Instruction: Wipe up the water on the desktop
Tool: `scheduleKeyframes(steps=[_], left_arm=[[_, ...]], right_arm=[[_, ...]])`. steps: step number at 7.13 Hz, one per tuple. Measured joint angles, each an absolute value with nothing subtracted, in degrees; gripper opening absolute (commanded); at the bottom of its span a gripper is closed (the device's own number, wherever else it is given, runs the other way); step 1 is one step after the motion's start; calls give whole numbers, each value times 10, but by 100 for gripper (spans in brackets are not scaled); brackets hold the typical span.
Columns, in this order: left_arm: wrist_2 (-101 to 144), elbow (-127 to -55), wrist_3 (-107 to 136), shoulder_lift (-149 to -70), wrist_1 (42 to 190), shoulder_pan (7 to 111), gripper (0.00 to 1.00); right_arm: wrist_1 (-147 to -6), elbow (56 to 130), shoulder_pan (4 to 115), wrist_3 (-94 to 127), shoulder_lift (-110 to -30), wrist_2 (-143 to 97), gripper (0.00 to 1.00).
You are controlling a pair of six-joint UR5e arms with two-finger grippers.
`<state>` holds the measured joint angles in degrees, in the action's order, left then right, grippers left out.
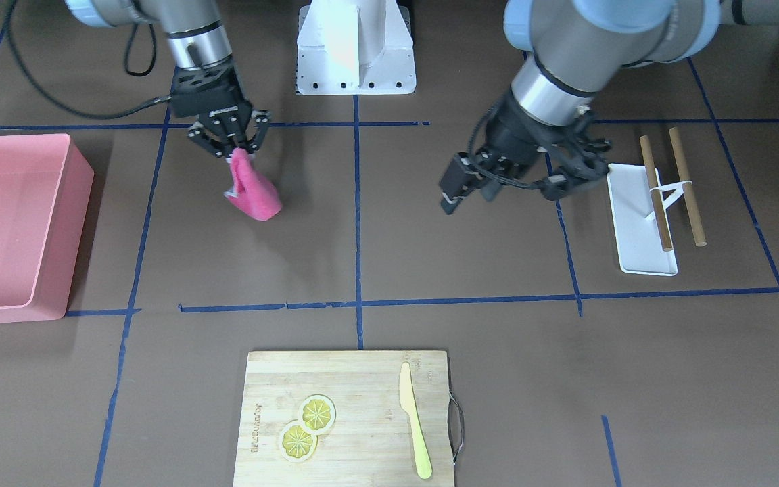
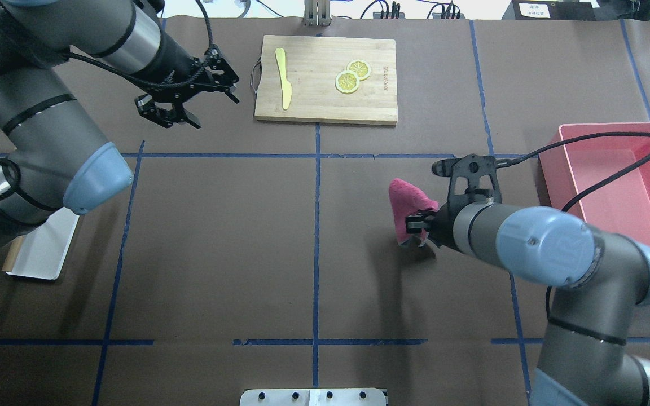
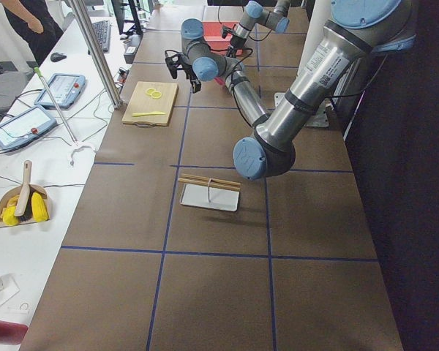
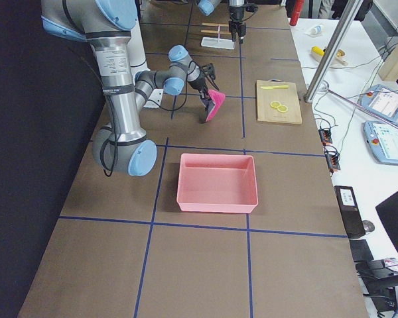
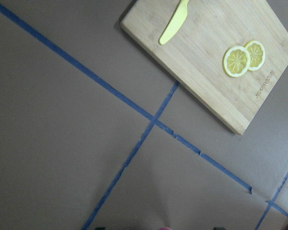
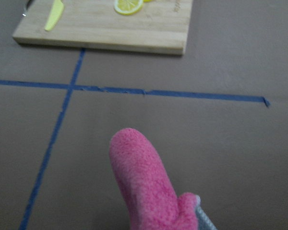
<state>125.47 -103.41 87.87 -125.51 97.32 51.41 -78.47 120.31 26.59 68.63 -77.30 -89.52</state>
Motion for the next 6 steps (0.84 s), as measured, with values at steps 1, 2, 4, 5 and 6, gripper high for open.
scheduleKeyframes(steps=[1, 2, 4, 5, 6], left_arm=[[1261, -1037, 846, -1238, 973, 532, 80], [1266, -1043, 815, -1222, 972, 548, 80], [1270, -1064, 751, -1181, 970, 576, 84], [1271, -1073, 725, -1162, 970, 587, 84], [1270, -1083, 697, -1141, 970, 596, 91]], right_arm=[[-818, 1208, 314, 692, -788, -982, 0], [-859, 1209, 348, 692, -797, -1044, 0], [-897, 1177, 360, 690, -789, -1105, 0], [-900, 1147, 349, 693, -762, -1130, 0], [-904, 1110, 332, 709, -713, -1145, 0]])
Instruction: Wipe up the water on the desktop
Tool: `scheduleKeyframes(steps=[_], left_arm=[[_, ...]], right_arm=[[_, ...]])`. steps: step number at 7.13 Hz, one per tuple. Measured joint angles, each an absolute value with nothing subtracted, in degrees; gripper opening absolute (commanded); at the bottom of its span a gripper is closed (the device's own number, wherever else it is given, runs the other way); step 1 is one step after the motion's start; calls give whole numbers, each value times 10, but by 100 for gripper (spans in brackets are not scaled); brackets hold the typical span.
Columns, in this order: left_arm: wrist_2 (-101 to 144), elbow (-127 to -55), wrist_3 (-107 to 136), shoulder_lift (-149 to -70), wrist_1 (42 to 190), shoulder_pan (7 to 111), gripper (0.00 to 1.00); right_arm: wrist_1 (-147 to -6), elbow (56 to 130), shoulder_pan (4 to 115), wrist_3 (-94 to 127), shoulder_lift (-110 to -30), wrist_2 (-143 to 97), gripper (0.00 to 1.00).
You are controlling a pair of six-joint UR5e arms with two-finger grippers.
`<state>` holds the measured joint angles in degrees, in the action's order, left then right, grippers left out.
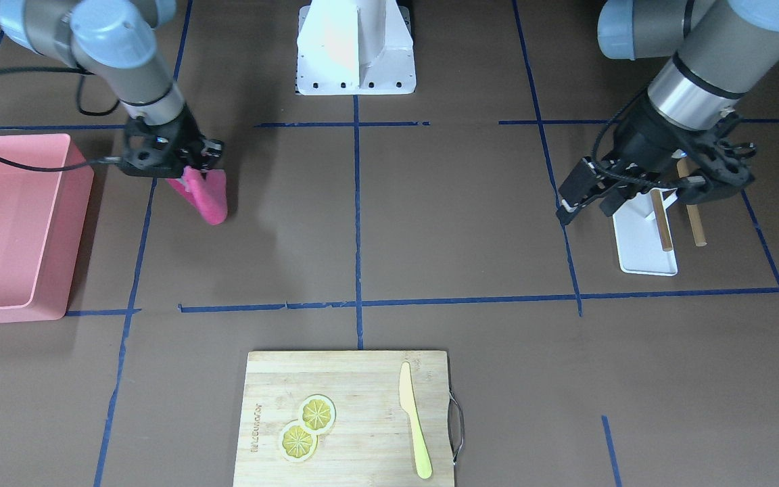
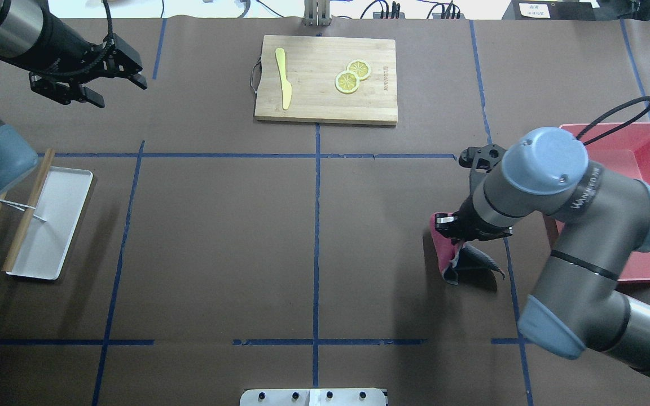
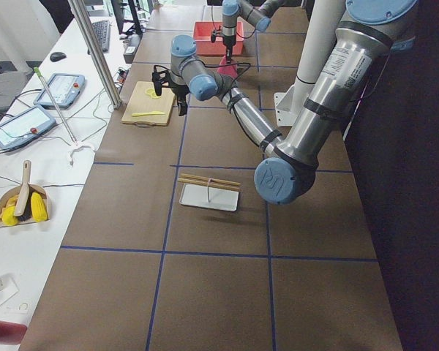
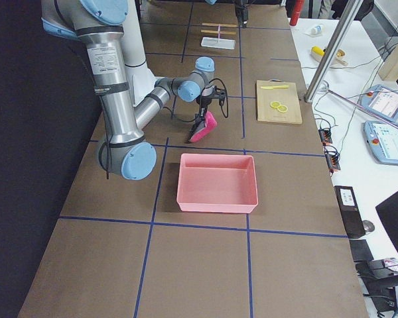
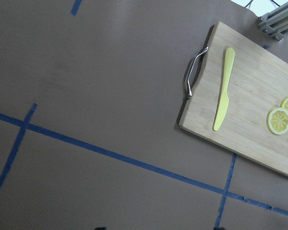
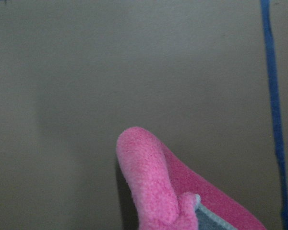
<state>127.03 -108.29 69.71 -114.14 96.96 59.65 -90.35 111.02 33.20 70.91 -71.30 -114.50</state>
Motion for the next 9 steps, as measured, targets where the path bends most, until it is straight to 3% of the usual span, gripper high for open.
scheduleKeyframes(steps=[2, 3, 4, 5, 9], left_arm=[[1270, -1106, 618, -1090, 969, 618, 93], [1270, -1116, 576, -1065, 969, 630, 100], [1270, -1121, 534, -1042, 969, 641, 100], [1270, -1123, 498, -1024, 969, 652, 100], [1270, -1124, 397, -984, 969, 684, 100]], right_arm=[[-900, 1017, 299, 790, -593, -1153, 0], [-900, 975, 291, 826, -543, -1154, 0], [-900, 963, 290, 844, -531, -1156, 0], [-900, 979, 298, 839, -556, -1159, 0], [-897, 1098, 373, 647, -785, -1180, 0]])
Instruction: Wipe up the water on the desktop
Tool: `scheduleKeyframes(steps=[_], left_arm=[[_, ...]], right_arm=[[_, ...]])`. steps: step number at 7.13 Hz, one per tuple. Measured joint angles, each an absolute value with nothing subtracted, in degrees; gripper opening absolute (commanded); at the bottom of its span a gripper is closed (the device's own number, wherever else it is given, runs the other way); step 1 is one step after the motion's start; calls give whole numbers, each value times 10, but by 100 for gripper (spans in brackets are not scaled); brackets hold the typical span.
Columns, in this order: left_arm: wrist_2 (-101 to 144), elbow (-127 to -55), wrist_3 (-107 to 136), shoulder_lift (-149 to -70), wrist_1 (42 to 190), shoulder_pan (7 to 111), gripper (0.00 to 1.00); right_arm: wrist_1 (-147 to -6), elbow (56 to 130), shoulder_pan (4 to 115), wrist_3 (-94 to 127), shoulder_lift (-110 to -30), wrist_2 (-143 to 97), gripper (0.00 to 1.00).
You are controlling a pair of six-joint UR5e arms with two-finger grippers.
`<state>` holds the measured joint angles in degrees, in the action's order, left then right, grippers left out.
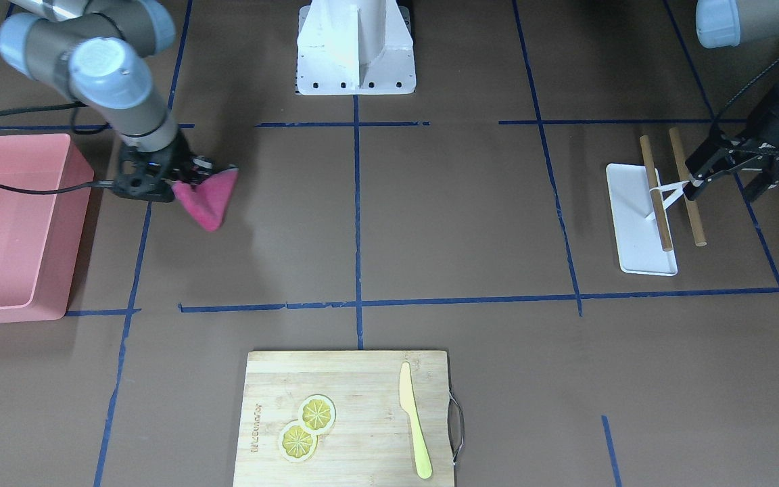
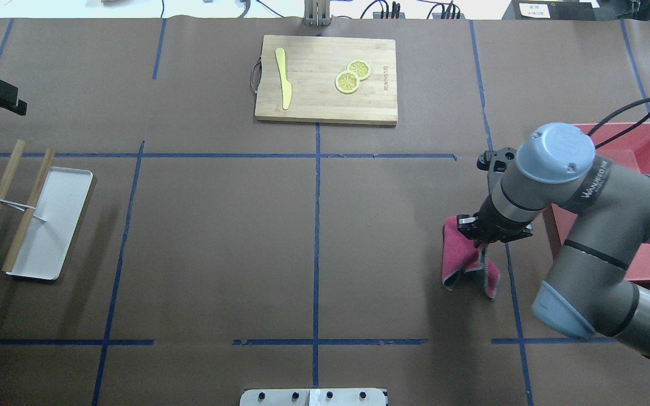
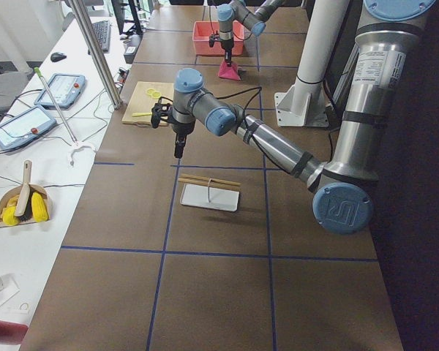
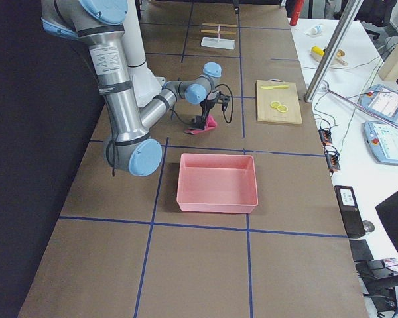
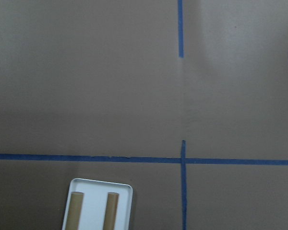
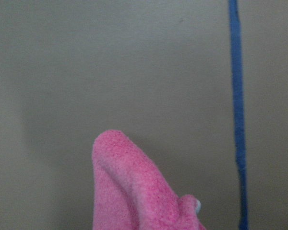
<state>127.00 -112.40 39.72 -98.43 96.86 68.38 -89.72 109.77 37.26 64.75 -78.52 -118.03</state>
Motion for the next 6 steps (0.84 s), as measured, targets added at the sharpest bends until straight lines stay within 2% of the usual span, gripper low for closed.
scheduleKeyframes(steps=[2, 6], left_arm=[[1270, -1123, 380, -978, 967, 693, 100], [1270, -1124, 261, -960, 924, 729, 100]], right_arm=[[-897, 1097, 372, 645, -781, -1179, 0], [-897, 985, 303, 823, -573, -1174, 0]])
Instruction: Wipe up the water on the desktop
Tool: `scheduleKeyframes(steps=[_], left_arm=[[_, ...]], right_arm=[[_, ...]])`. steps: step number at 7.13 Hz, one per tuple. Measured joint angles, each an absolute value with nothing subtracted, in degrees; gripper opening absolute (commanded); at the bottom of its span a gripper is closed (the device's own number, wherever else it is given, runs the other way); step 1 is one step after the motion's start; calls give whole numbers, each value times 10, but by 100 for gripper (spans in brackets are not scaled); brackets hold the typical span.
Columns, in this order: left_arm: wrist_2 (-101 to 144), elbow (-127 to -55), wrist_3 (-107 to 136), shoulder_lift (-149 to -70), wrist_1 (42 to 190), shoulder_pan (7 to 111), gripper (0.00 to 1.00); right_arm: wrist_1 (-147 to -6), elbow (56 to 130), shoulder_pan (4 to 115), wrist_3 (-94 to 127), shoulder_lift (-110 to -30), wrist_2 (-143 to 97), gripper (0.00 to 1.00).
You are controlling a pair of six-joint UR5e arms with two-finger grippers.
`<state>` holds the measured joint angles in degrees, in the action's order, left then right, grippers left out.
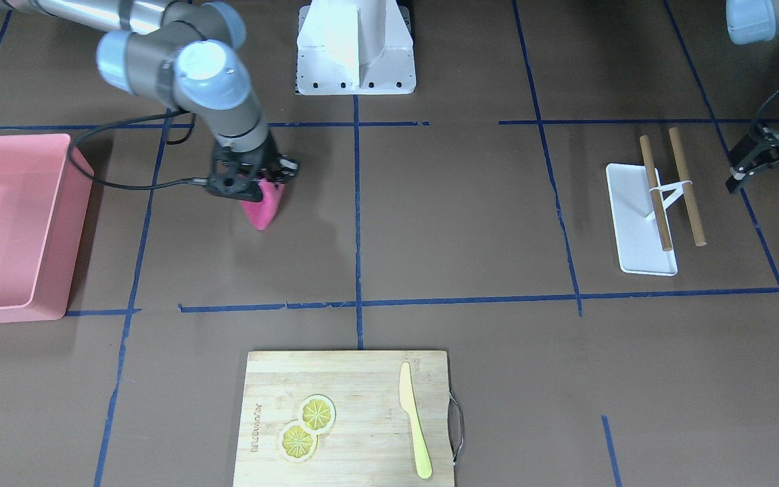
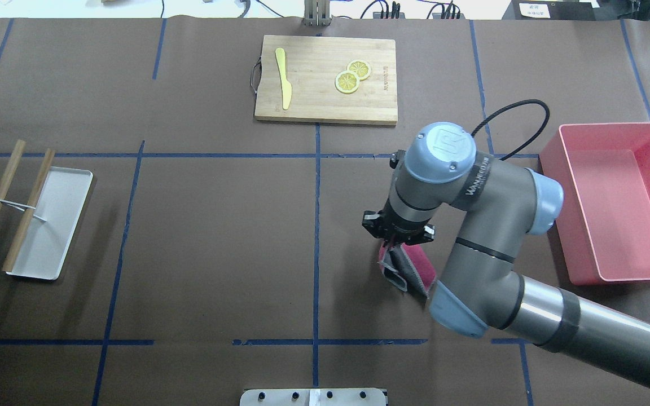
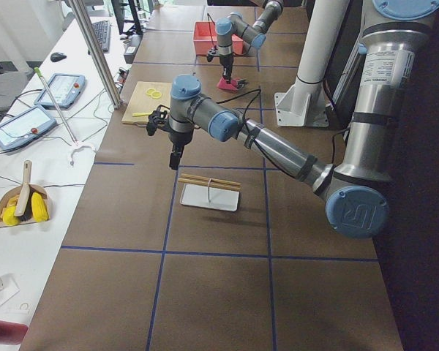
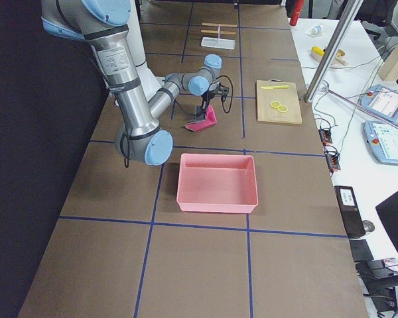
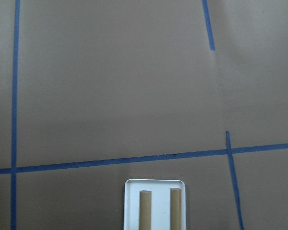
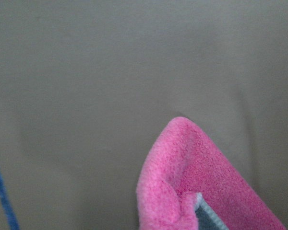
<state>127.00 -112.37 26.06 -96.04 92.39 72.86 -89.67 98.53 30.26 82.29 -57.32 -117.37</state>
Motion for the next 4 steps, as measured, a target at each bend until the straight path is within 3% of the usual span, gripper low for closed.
scheduleKeyframes(steps=[2, 4], left_arm=[[1270, -1124, 243, -948, 920, 733, 100], [1270, -1124, 241, -944, 919, 734, 100]], right_arm=[[-897, 958, 296, 855, -533, -1172, 0], [-897, 1006, 313, 822, -603, -1175, 0]])
